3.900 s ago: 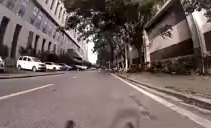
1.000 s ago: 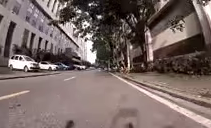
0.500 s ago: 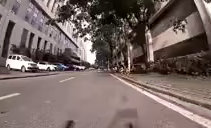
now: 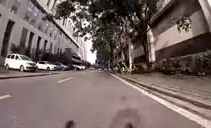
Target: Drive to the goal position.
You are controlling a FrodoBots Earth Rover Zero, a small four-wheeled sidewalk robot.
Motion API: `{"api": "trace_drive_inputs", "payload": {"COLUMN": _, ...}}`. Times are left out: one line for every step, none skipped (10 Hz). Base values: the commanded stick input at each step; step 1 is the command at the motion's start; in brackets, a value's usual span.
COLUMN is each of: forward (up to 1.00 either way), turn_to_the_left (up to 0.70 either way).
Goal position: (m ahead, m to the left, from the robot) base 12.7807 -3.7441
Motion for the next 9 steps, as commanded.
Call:
{"api": "trace_drive_inputs", "payload": {"forward": 0.70, "turn_to_the_left": 0.00}}
{"api": "trace_drive_inputs", "payload": {"forward": 0.70, "turn_to_the_left": 0.00}}
{"api": "trace_drive_inputs", "payload": {"forward": 0.70, "turn_to_the_left": 0.00}}
{"api": "trace_drive_inputs", "payload": {"forward": 0.70, "turn_to_the_left": 0.00}}
{"api": "trace_drive_inputs", "payload": {"forward": 0.70, "turn_to_the_left": 0.00}}
{"api": "trace_drive_inputs", "payload": {"forward": 0.70, "turn_to_the_left": 0.00}}
{"api": "trace_drive_inputs", "payload": {"forward": 0.70, "turn_to_the_left": 0.00}}
{"api": "trace_drive_inputs", "payload": {"forward": 0.70, "turn_to_the_left": 0.00}}
{"api": "trace_drive_inputs", "payload": {"forward": 0.70, "turn_to_the_left": 0.00}}
